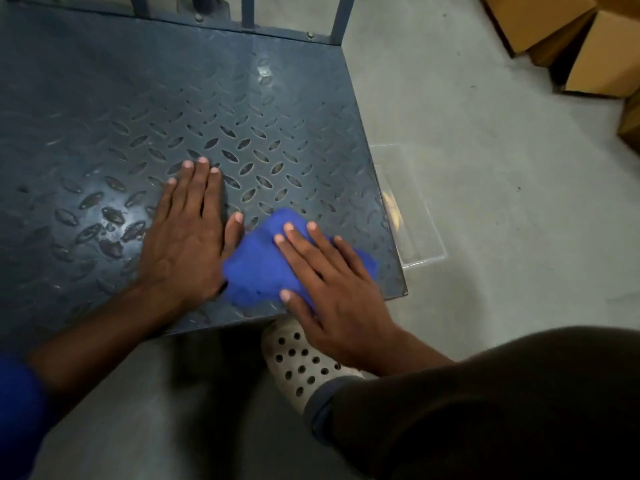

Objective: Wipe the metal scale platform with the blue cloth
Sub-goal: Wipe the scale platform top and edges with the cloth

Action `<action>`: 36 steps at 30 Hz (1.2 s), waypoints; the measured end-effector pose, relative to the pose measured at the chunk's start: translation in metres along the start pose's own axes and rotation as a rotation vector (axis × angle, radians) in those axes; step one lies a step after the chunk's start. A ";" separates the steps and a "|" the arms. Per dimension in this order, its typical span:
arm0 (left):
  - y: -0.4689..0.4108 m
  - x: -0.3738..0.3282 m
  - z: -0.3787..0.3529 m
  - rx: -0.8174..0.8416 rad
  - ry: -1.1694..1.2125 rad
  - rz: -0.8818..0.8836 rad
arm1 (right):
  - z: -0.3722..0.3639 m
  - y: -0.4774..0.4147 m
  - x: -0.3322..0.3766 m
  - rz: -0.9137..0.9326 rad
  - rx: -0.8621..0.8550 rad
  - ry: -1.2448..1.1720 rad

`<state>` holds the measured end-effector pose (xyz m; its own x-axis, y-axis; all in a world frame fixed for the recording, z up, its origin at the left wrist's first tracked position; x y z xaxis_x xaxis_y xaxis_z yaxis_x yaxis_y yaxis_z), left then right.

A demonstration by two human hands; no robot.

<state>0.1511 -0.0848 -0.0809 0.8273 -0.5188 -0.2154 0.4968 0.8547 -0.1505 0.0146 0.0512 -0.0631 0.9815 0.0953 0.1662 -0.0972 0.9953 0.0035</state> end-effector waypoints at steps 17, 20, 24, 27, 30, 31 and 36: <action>0.007 0.026 0.007 0.053 -0.037 0.057 | 0.014 -0.045 -0.035 -0.061 -0.174 -0.038; 0.004 0.028 0.007 0.083 -0.047 0.095 | 0.027 -0.052 -0.089 -0.241 -0.237 -0.029; -0.008 0.043 0.008 0.051 -0.047 0.178 | 0.021 -0.073 -0.057 -0.042 -0.296 -0.021; -0.031 0.058 0.007 0.053 -0.046 0.212 | 0.019 -0.128 -0.055 0.025 -0.285 -0.064; -0.058 0.069 0.006 0.084 -0.060 0.245 | 0.031 -0.180 -0.102 -0.206 -0.249 -0.079; -0.065 0.071 0.005 0.082 -0.066 0.257 | 0.033 -0.188 -0.116 -0.269 -0.237 -0.061; -0.088 0.077 0.002 0.073 -0.102 0.269 | 0.035 -0.211 -0.141 -0.310 -0.219 -0.071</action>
<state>0.1717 -0.1995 -0.0822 0.9521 -0.2721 -0.1394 0.2705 0.9622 -0.0304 -0.1090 -0.1726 -0.0524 0.9439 -0.2052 0.2585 0.2479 0.9579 -0.1446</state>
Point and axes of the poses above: each hand's wrist, its own y-axis away from the middle knuckle, its own z-axis out of the back of the hand, x = y × z, the point moved 9 cm from there along -y, towards the middle knuckle, and after that the axes turned 3 degrees about -y, right-handed, at the moved point
